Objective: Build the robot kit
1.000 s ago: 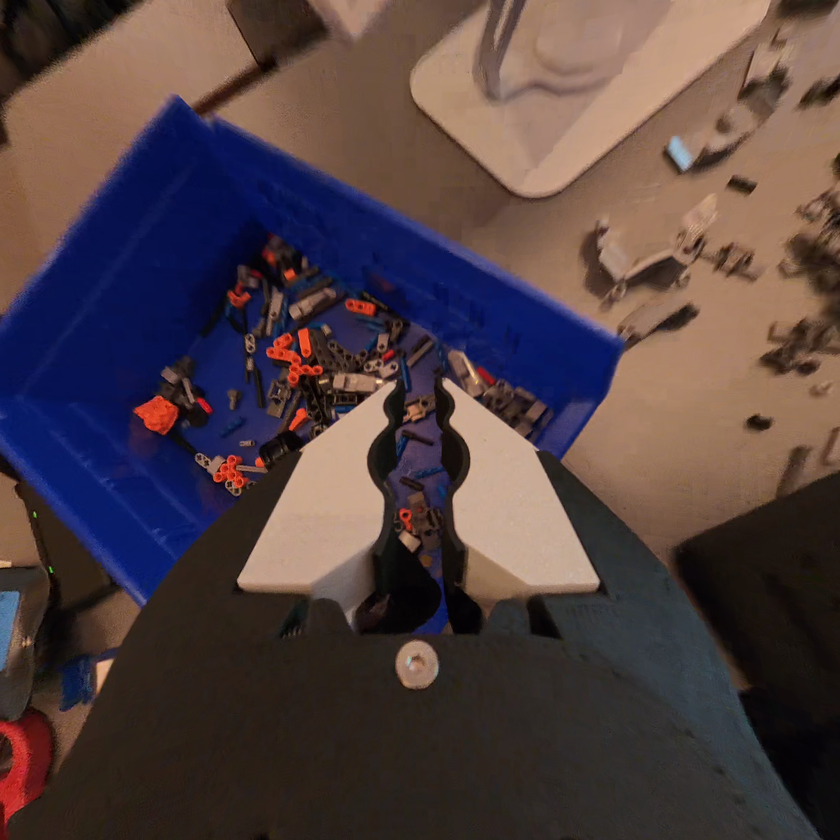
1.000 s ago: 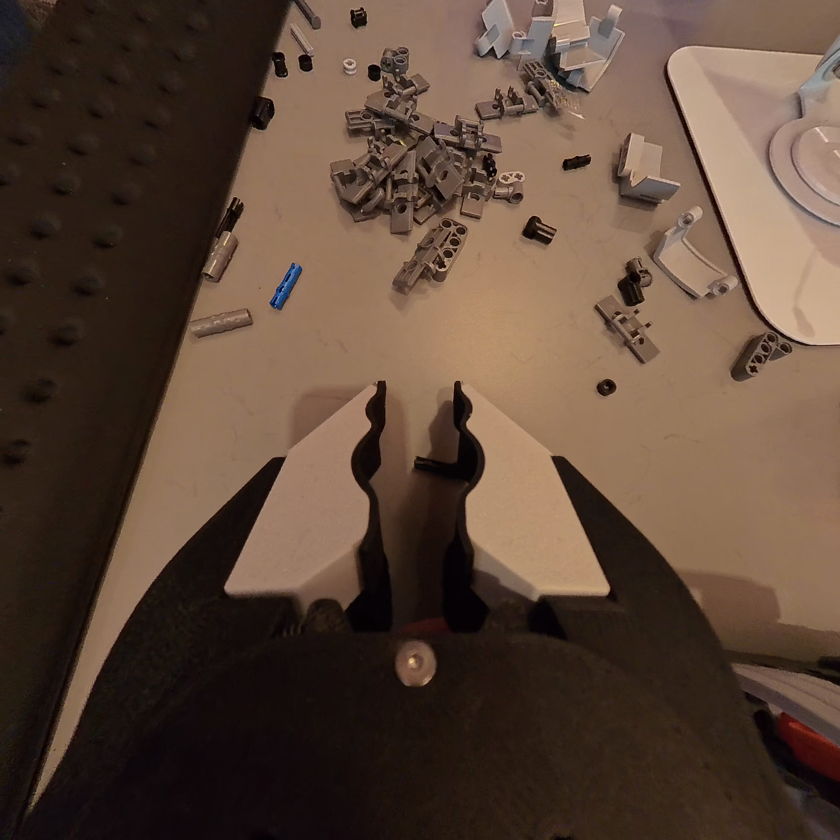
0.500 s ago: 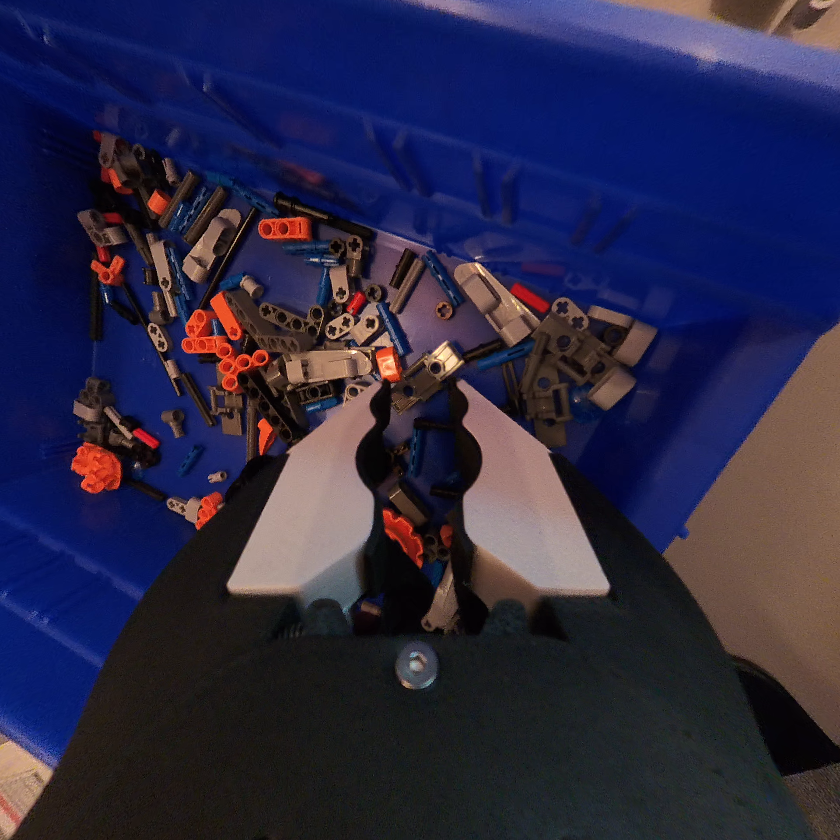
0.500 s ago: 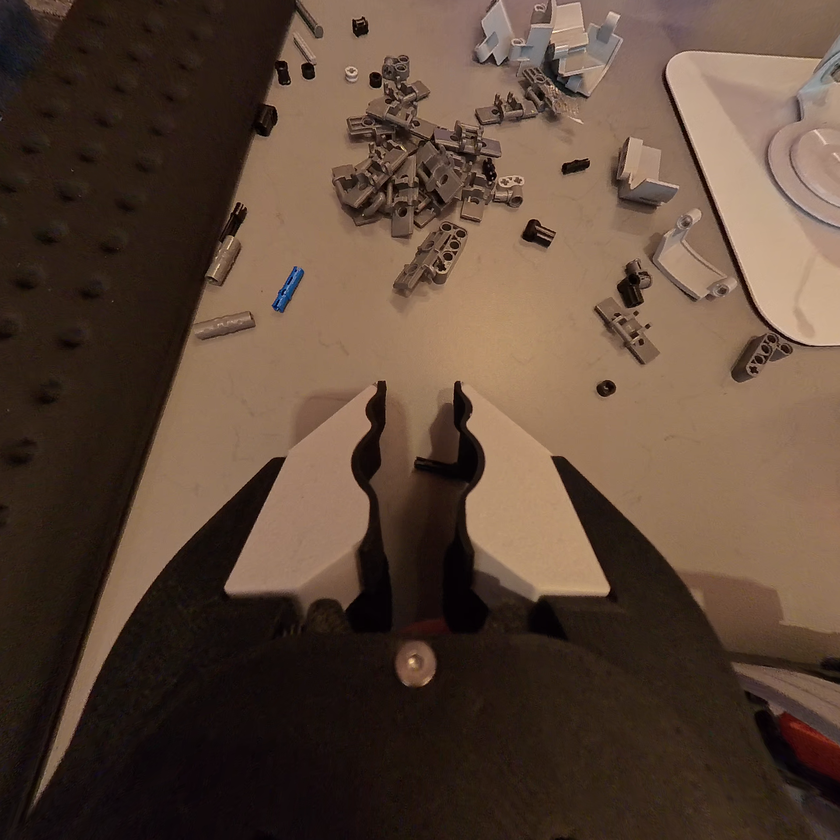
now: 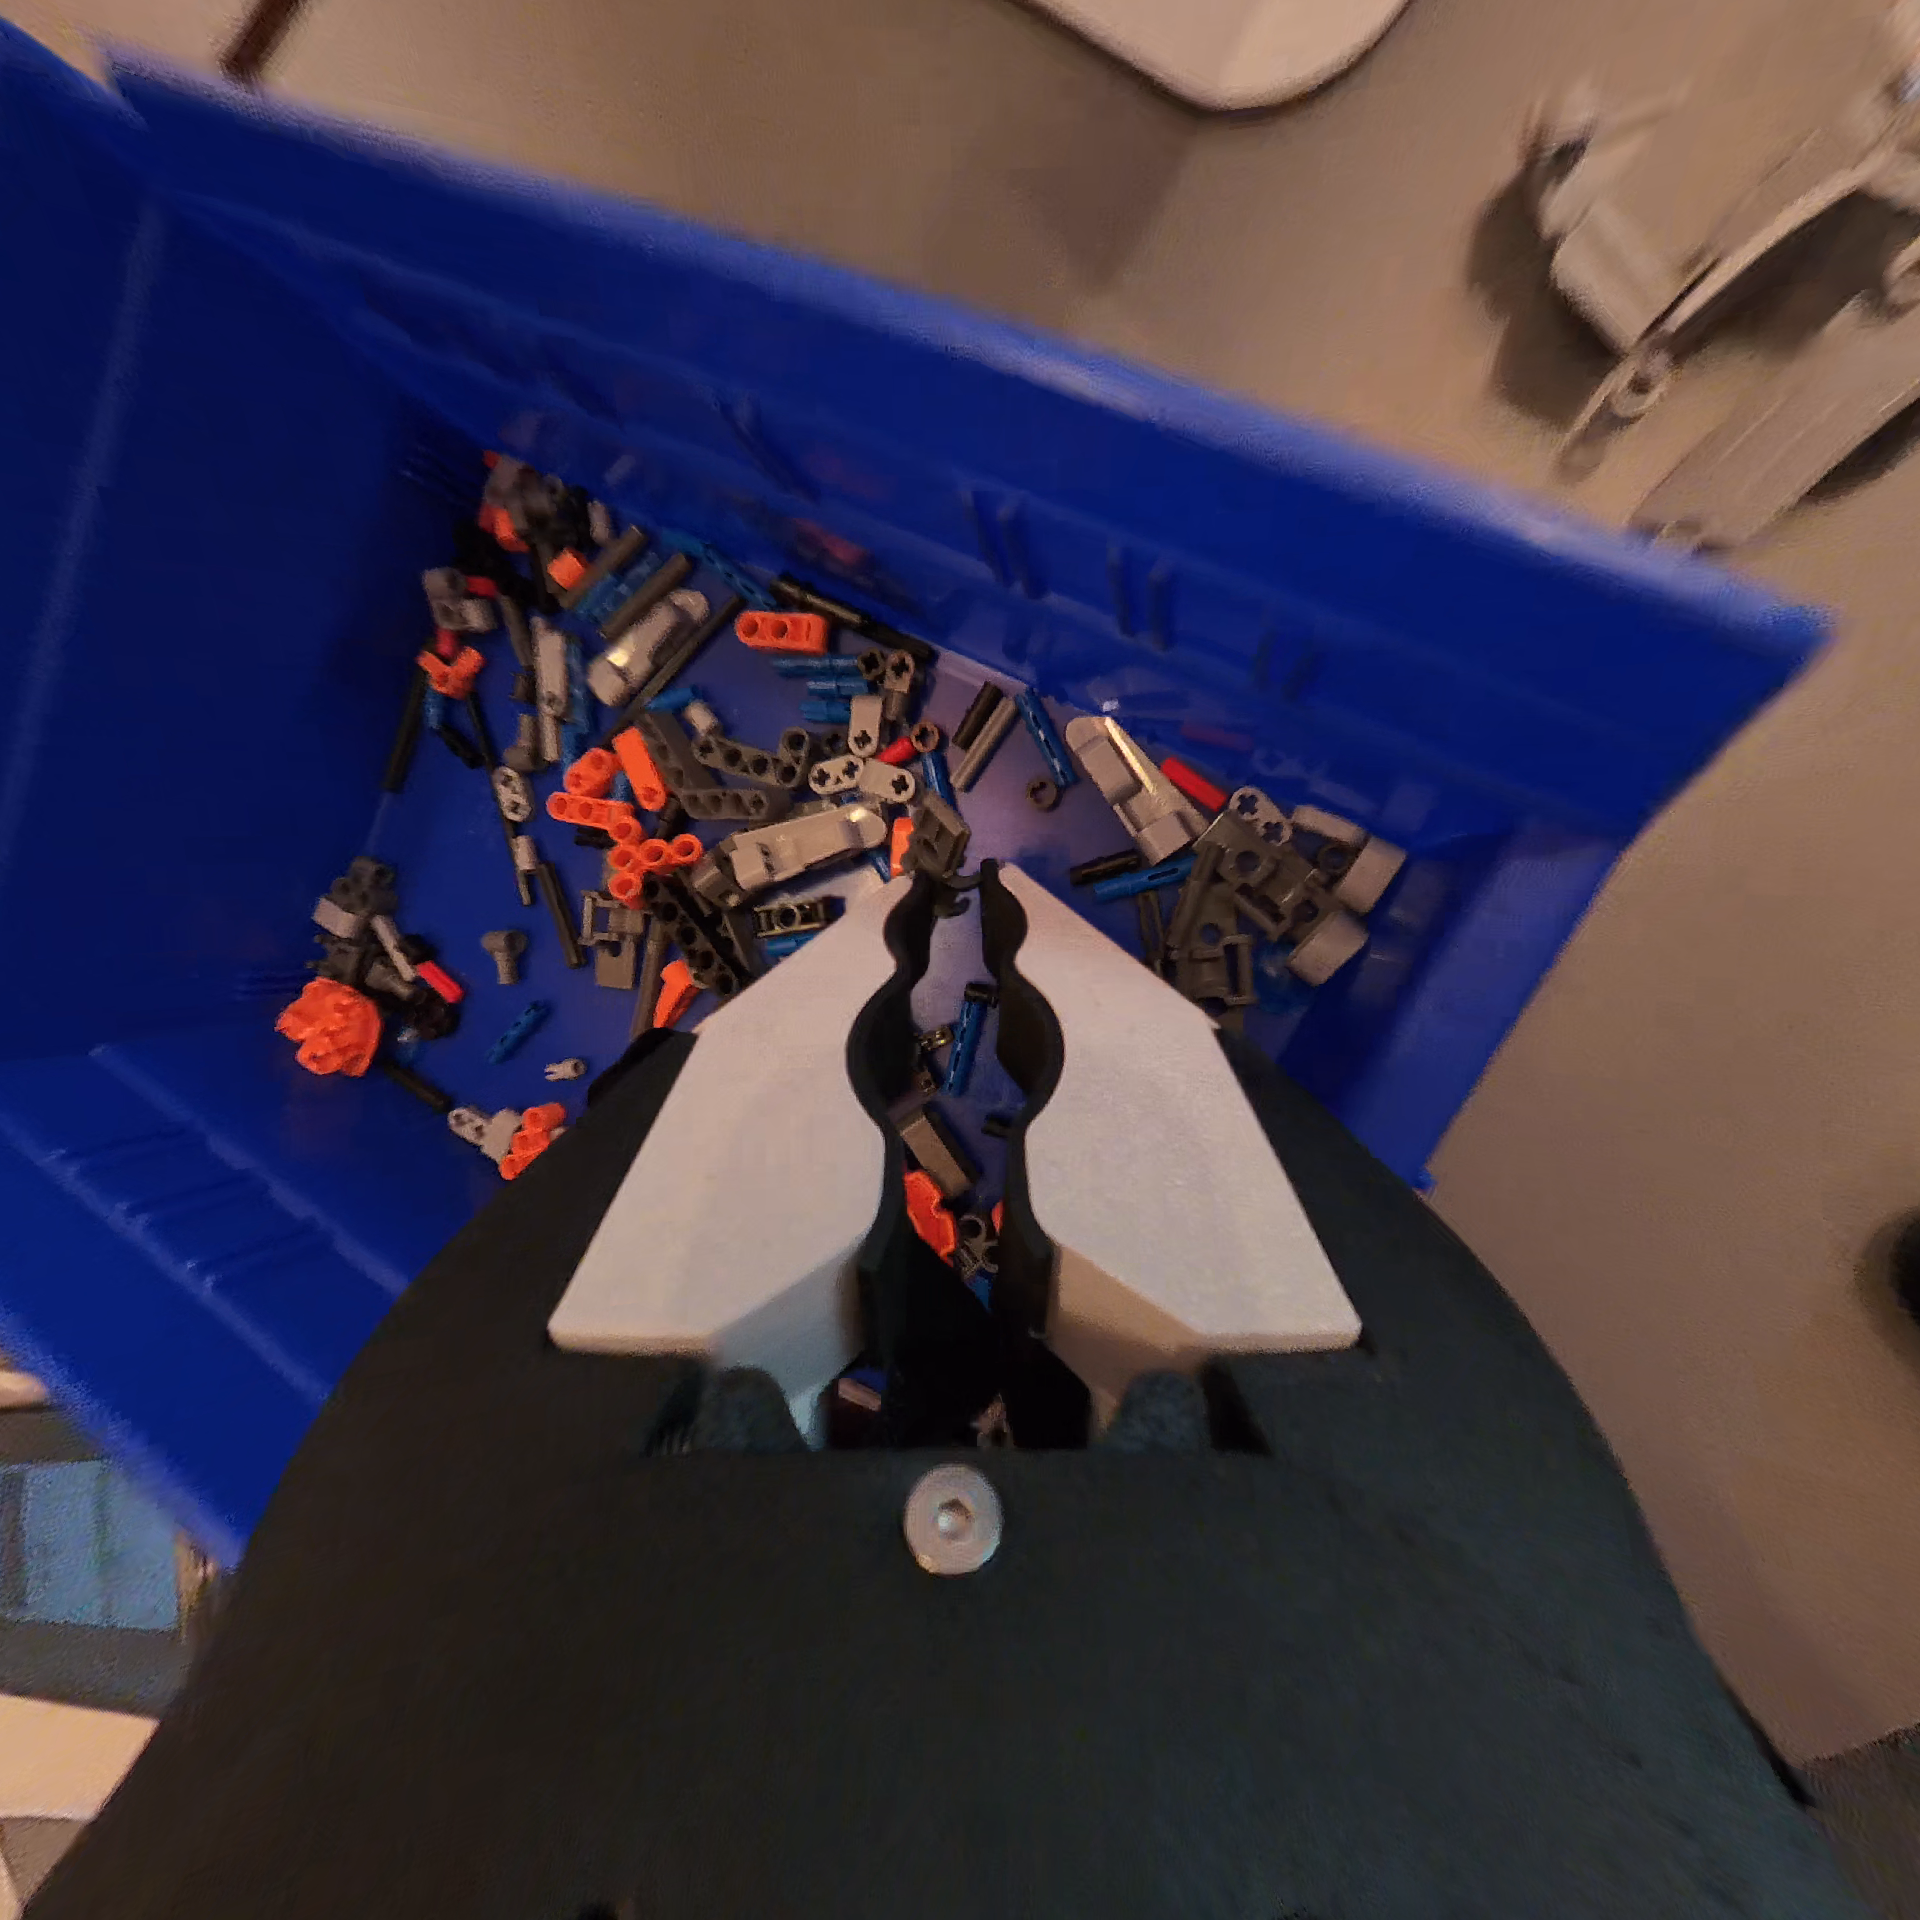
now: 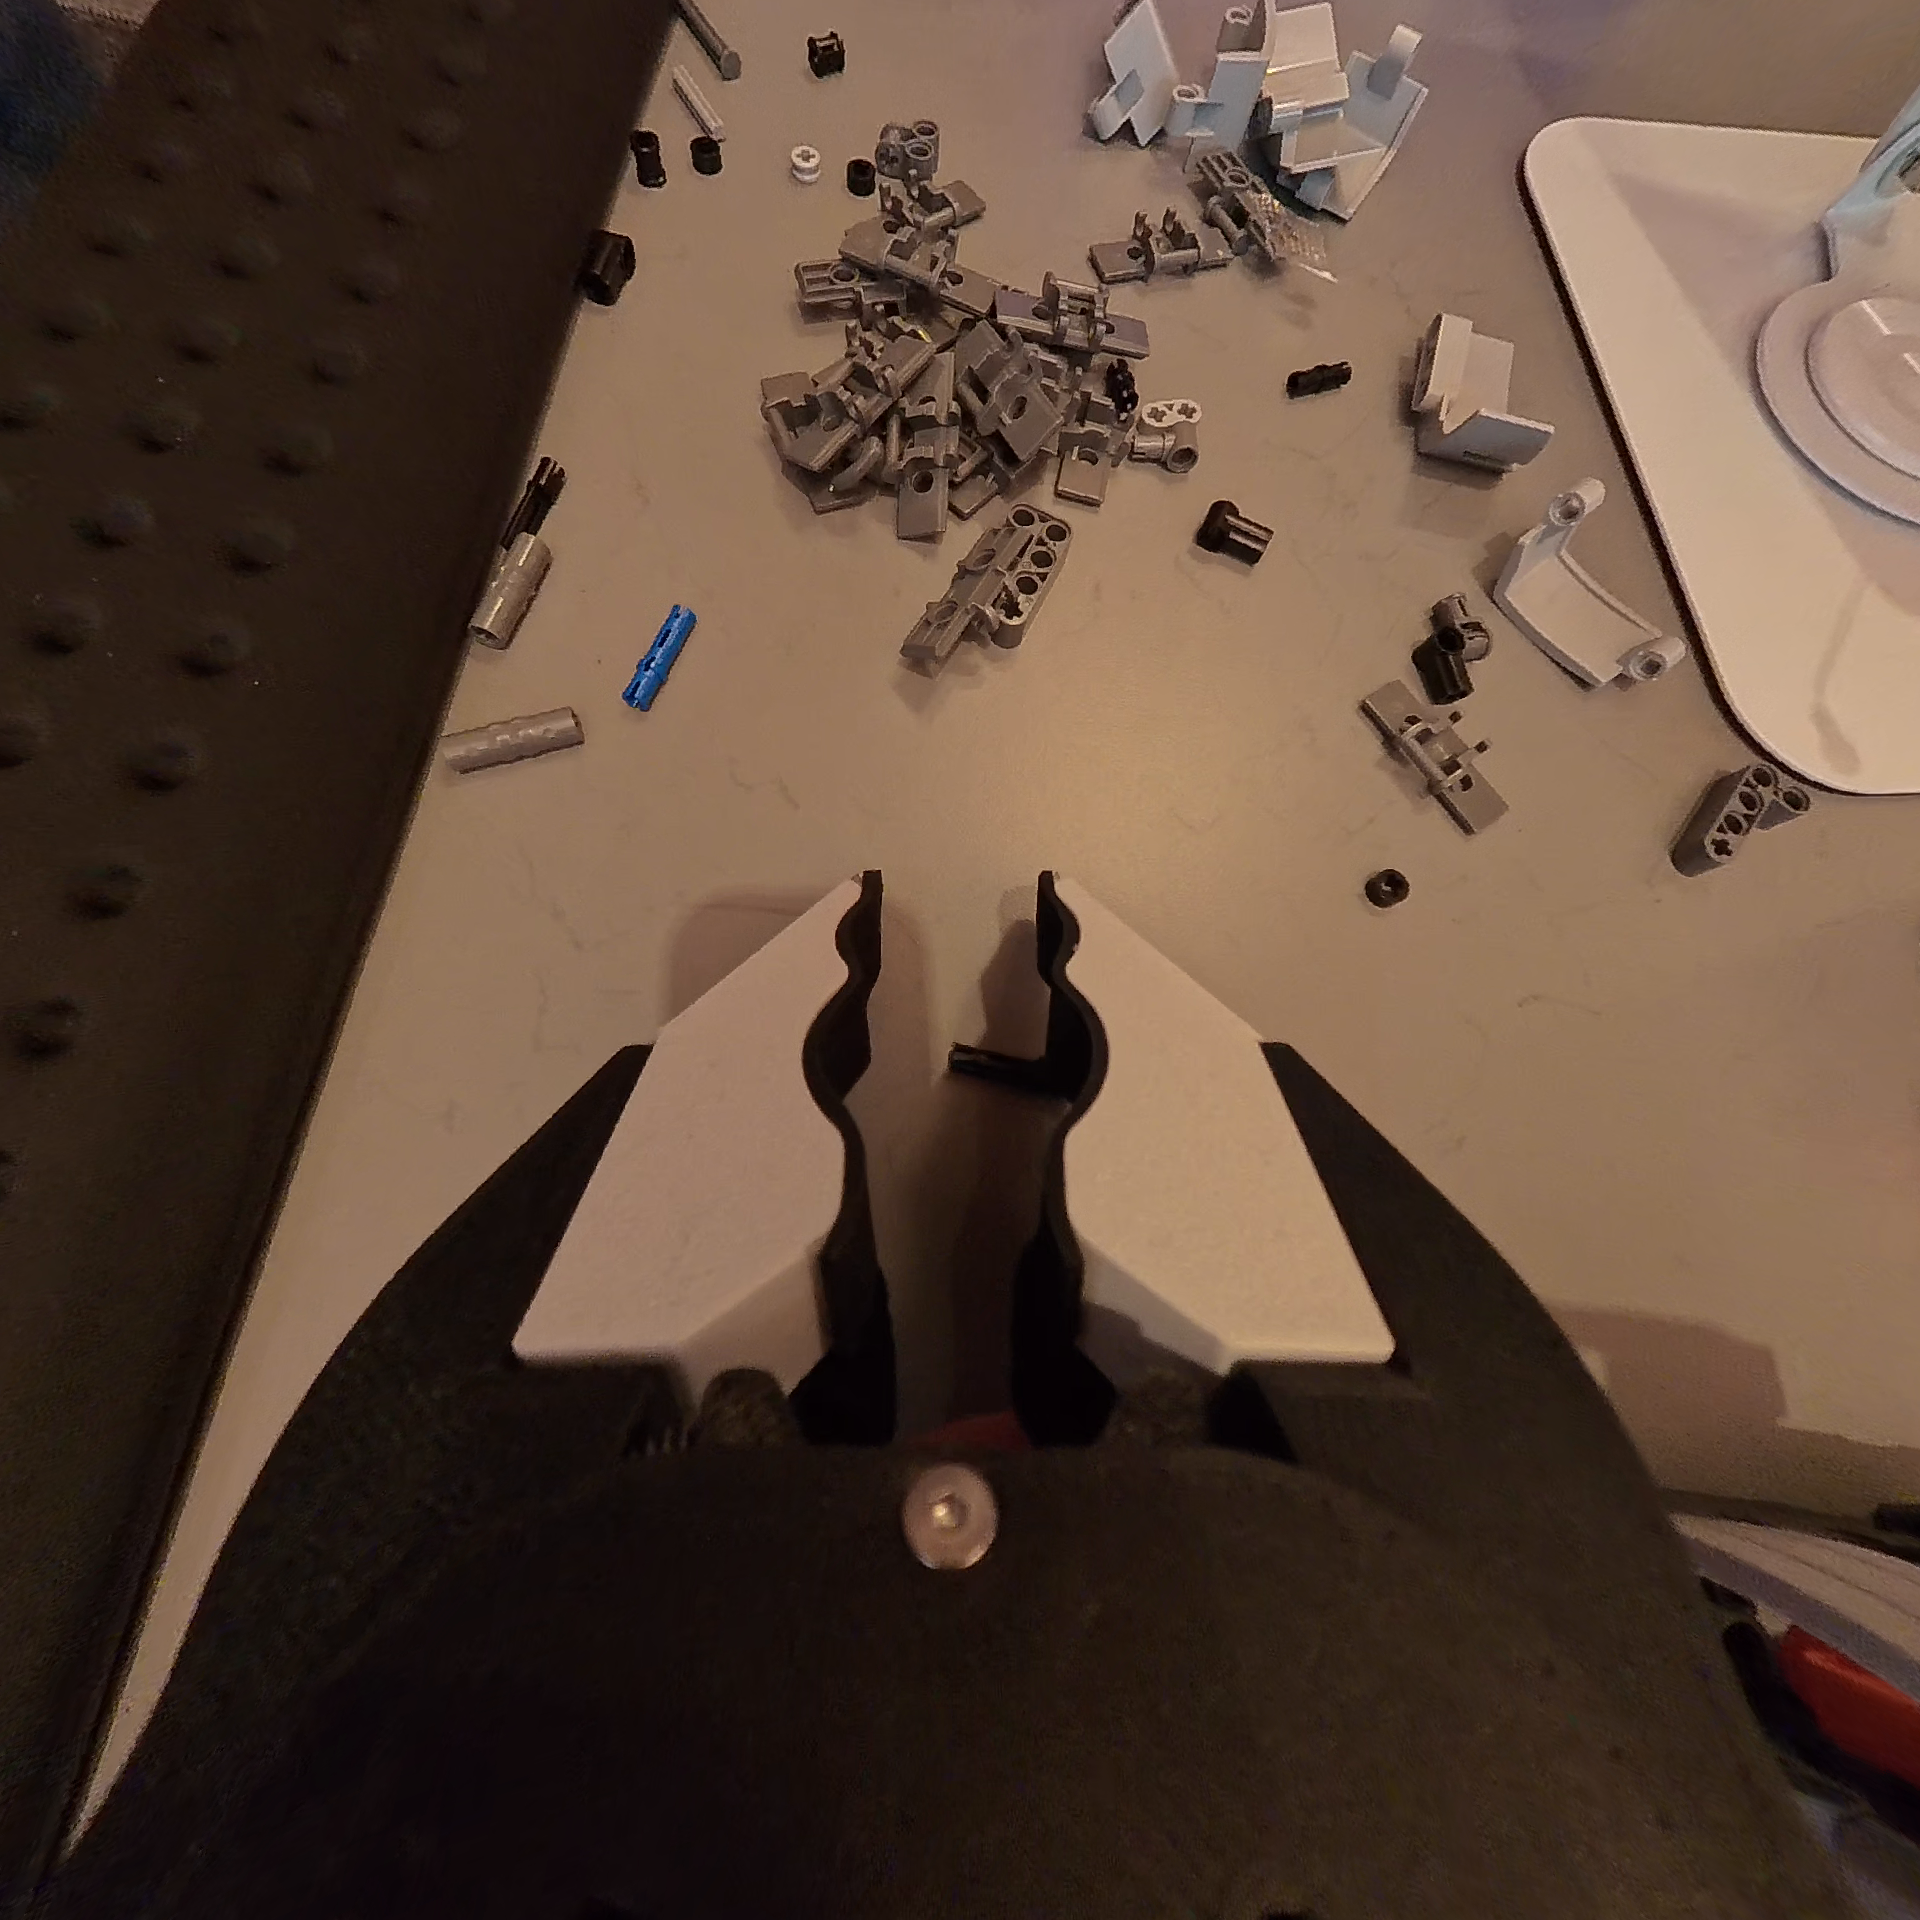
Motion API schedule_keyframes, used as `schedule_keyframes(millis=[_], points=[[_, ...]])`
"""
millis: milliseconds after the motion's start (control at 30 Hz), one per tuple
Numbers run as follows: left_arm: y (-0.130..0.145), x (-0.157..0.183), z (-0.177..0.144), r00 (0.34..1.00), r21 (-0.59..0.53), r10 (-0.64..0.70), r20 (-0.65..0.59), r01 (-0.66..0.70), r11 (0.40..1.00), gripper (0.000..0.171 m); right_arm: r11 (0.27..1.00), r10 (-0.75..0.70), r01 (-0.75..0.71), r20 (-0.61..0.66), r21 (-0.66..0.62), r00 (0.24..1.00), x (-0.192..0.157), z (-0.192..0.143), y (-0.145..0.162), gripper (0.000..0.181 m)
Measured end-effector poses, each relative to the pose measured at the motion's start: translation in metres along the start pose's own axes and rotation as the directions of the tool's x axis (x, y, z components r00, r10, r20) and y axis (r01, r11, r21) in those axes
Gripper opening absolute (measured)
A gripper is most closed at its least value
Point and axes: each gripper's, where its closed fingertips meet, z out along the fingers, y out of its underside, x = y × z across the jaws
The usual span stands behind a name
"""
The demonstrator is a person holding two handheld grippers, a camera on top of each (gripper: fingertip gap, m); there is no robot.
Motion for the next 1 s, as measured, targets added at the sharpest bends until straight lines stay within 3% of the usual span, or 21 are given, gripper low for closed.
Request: schedule_keyframes(millis=[133, 267, 433, 600, 667, 767, 867, 933, 1000], points=[[-0.047, 0.020, -0.059, 0.999, 0.195, 0.031, 0.022, -0.035, 0.980, 0.008, 1.000, 0.002, -0.002, 0.001, 0.001, 1.000, 0.000, 0.000, 0.000, 0.027], [-0.101, 0.097, -0.095, 0.980, 0.349, 0.197, -0.037, -0.173, 0.921, 0.008, 1.000, 0.006, -0.006, 0.001, 0.002, 1.000, 0.001, 0.000, 0.000, 0.027], [-0.130, 0.201, -0.055, 0.911, 0.359, 0.372, -0.178, -0.292, 0.886, 0.008, 1.000, 0.002, -0.002, -0.003, -0.002, 1.000, 0.001, 0.000, 0.000, 0.028], [-0.133, 0.244, -0.007, 0.886, 0.307, 0.408, -0.218, -0.335, 0.891, 0.009, 1.000, -0.002, 0.002, -0.003, -0.002, 1.000, 0.000, 0.000, 0.000, 0.028], [-0.132, 0.253, 0.002, 0.883, 0.302, 0.404, -0.239, -0.328, 0.895, 0.009, 1.000, -0.002, 0.002, -0.001, 0.000, 1.000, 0.000, 0.000, 0.000, 0.028], [-0.132, 0.250, 0.010, 0.898, 0.289, 0.385, -0.211, -0.319, 0.903, 0.022, 1.000, -0.003, 0.003, 0.000, 0.000, 1.000, 0.000, 0.000, 0.000, 0.028], [-0.134, 0.243, -0.004, 0.904, 0.318, 0.371, -0.211, -0.296, 0.901, 0.024, 1.000, 0.001, -0.001, -0.002, 0.004, 1.000, 0.000, -0.001, 0.000, 0.028], [-0.136, 0.225, -0.025, 0.914, 0.345, 0.356, -0.195, -0.276, 0.897, 0.025, 1.000, 0.002, -0.002, -0.002, 0.003, 1.000, 0.001, 0.000, 0.000, 0.028], [-0.139, 0.185, -0.045, 0.944, 0.345, 0.312, -0.104, -0.260, 0.902, 0.024, 1.000, 0.005, -0.005, -0.002, 0.004, 1.000, 0.001, 0.000, 0.000, 0.028]])
